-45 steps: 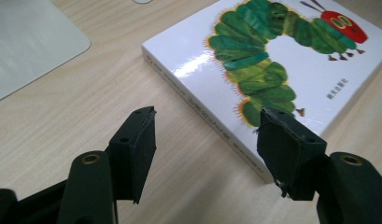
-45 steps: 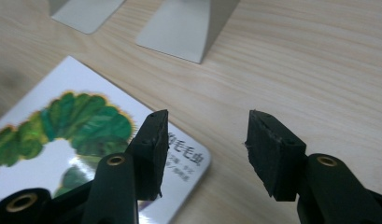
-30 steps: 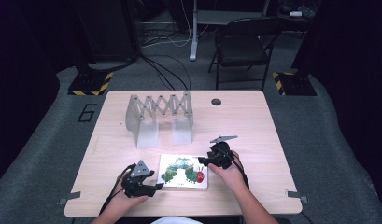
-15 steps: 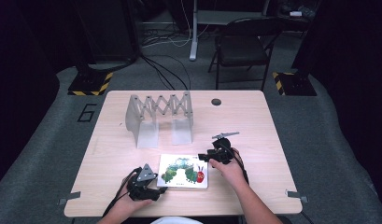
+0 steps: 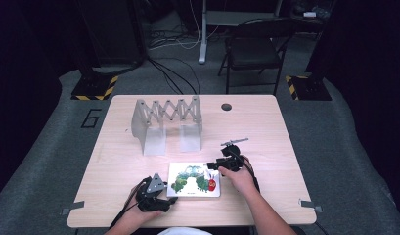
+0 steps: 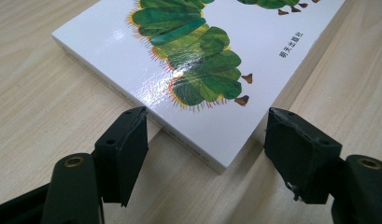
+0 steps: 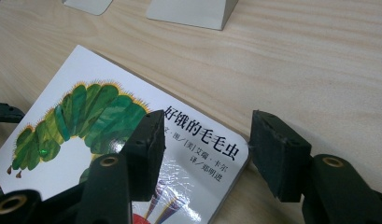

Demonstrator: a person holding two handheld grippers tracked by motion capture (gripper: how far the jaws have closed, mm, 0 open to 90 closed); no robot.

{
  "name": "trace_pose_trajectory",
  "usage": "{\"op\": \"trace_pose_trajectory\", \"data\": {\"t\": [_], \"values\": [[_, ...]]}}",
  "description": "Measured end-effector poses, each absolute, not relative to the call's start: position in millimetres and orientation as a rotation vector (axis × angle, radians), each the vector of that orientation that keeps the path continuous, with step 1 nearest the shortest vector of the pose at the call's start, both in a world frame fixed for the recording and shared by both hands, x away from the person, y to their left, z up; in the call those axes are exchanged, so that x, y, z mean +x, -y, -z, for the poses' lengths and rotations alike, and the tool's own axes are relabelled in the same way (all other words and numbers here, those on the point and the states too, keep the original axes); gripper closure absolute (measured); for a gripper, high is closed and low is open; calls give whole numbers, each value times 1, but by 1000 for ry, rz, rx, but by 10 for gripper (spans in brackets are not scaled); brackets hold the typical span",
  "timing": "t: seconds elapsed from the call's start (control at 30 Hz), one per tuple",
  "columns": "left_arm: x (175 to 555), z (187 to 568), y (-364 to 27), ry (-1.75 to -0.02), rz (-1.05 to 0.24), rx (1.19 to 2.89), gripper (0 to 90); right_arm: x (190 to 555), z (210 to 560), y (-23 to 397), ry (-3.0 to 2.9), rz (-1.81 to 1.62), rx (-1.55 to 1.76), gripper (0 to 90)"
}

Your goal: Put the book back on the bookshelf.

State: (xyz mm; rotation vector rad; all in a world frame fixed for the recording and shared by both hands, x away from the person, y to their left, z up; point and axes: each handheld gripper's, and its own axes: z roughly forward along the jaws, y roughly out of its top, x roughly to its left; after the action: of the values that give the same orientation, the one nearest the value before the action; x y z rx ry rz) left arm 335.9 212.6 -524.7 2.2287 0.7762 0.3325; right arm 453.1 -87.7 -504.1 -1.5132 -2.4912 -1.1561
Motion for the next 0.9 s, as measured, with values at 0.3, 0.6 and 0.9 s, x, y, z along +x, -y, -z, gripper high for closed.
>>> {"op": "trace_pose_trajectory", "data": {"t": [0.3,0.6,0.9], "values": [[337,525,-213,-761,-322,2237,284,454,508,90,2479,1132,-1516,452],[337,526,-211,-761,-332,2235,238,457,509,95,2386,1156,-1549,471],[337,526,-210,-755,-323,2243,220,456,508,96,2391,1159,-1546,479]]}}
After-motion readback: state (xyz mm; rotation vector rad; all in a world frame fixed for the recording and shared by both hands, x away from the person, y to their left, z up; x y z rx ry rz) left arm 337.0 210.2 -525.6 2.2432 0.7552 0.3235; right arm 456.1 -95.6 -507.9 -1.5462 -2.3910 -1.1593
